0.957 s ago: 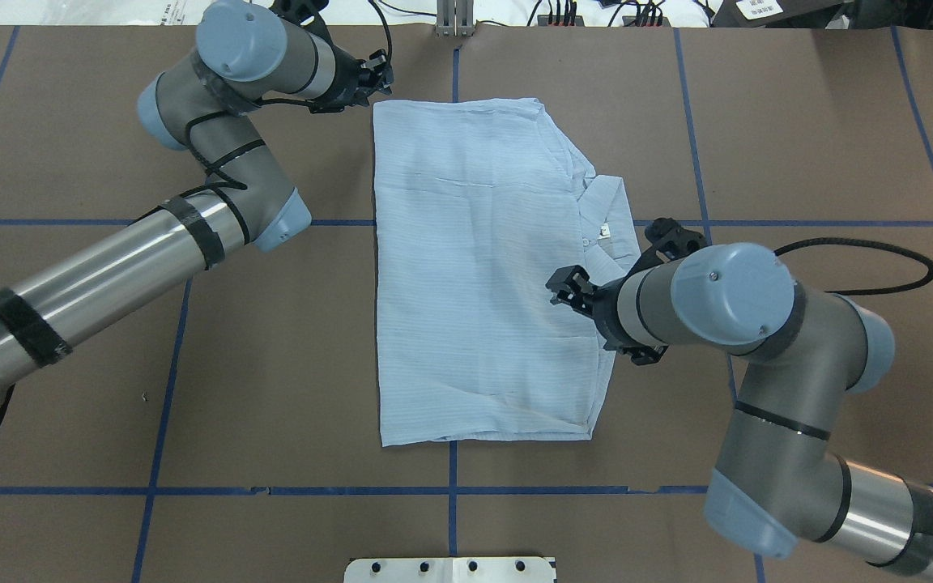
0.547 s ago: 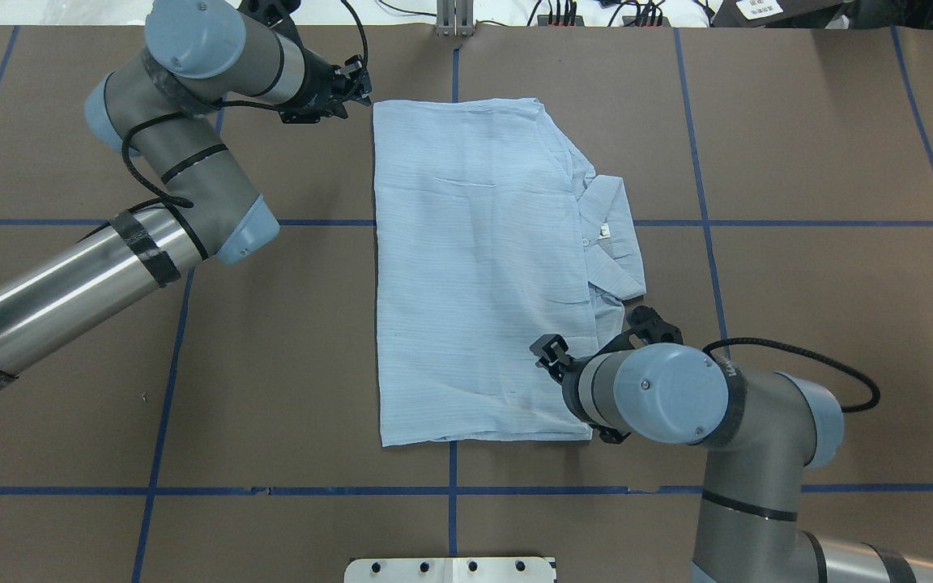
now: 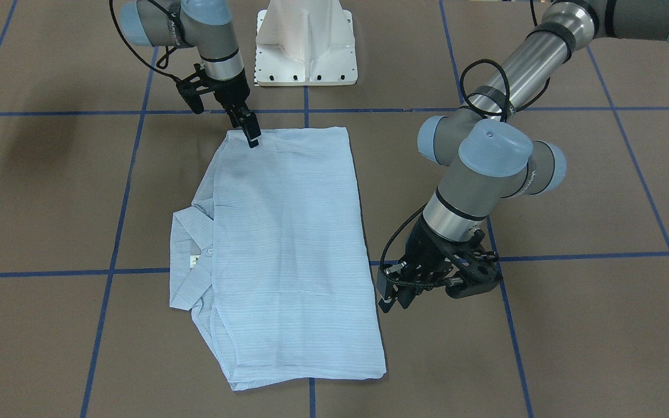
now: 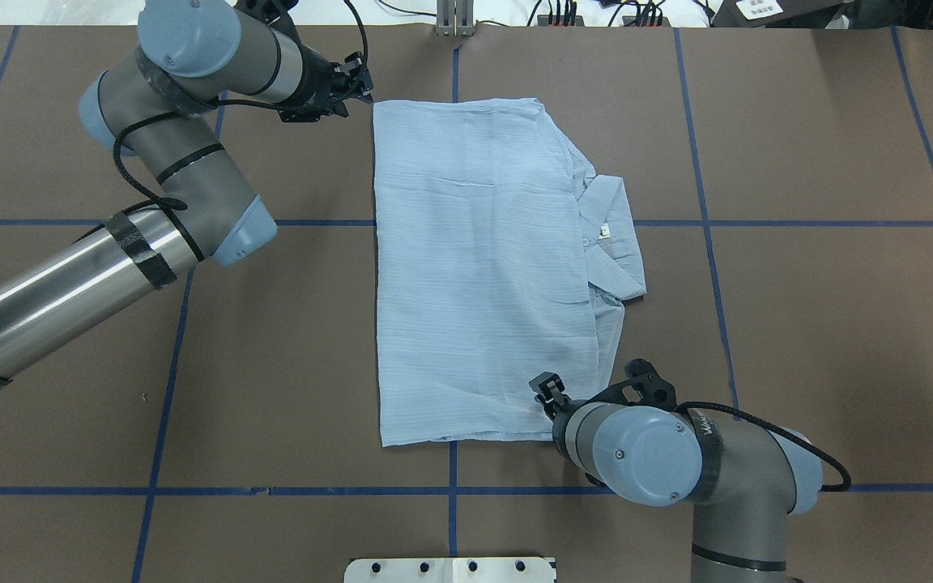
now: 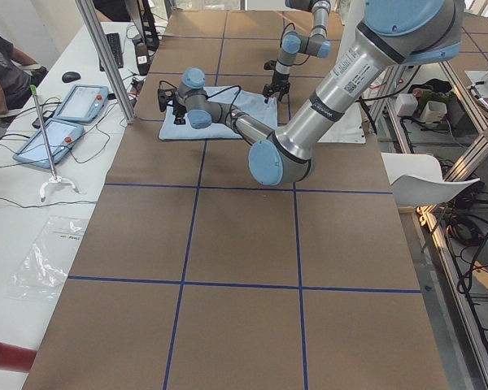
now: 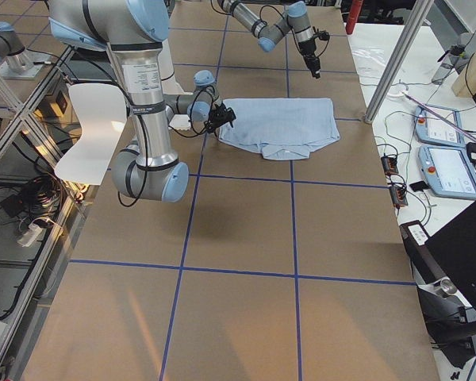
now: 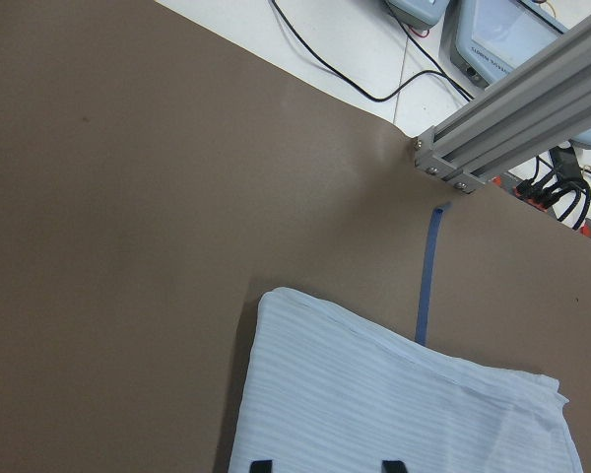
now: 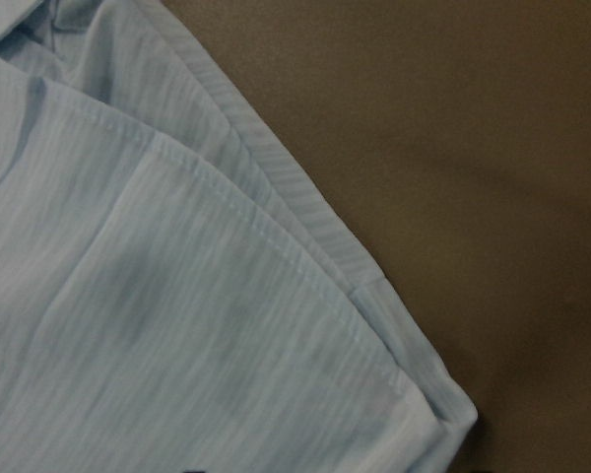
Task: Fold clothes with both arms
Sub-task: 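Move the right gripper to the shirt corner nearest the robot and grasp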
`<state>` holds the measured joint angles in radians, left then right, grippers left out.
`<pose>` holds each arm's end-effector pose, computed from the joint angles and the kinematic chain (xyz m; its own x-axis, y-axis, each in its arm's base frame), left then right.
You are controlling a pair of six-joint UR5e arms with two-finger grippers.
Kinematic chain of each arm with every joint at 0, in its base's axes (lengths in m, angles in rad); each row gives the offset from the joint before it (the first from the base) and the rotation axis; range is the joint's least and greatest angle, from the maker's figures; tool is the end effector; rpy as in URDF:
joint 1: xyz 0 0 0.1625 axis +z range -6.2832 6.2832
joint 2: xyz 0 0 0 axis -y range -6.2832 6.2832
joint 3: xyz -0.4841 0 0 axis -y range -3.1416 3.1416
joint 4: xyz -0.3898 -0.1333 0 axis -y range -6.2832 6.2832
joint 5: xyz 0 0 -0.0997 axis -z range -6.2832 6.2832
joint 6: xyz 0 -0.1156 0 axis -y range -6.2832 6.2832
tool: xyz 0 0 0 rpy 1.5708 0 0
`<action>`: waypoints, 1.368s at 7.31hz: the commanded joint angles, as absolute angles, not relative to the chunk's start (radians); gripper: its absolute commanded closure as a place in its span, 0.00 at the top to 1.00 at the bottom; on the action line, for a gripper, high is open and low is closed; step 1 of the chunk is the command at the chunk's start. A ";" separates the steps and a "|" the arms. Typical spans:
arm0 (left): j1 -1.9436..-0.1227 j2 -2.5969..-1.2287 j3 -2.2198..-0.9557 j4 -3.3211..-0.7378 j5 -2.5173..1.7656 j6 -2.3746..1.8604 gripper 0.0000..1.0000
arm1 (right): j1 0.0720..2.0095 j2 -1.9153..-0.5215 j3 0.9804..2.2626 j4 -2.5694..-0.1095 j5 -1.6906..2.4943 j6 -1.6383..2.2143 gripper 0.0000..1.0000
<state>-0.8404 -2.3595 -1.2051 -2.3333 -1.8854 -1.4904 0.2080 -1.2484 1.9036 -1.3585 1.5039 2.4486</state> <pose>0.4866 -0.6895 0.2926 0.2914 -0.2109 -0.9330 0.4952 0.8678 -0.0415 -0.5725 -0.2650 0.3827 0.2074 0.8283 0.5205 -0.6503 0.5142 -0.5592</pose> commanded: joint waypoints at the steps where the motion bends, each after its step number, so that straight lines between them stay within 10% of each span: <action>1: -0.839 -2.358 -1.209 -2.335 -1.885 -1.503 0.48 | 0.206 -1.249 1.893 -1.359 1.503 2.451 0.88; 2: -0.839 -2.356 -1.209 -2.335 -1.885 -1.503 0.48 | 0.206 -1.244 1.894 -1.359 1.503 2.453 0.73; 3: -0.839 -2.353 -1.209 -2.335 -1.885 -1.503 0.48 | 0.209 -1.244 1.896 -1.359 1.503 2.453 0.19; 4: -0.839 -2.352 -1.209 -2.335 -1.885 -1.505 0.48 | 0.210 -1.243 1.899 -1.358 1.503 2.453 0.00; 10: -0.806 -2.202 -1.389 -2.335 -1.888 -1.569 0.48 | 0.229 -1.249 1.971 -1.400 1.508 2.456 0.00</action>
<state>-0.8277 -2.2830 -1.2818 -2.3384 -1.8867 -1.5357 0.2284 -1.2449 1.9440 -1.3706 1.5076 2.4535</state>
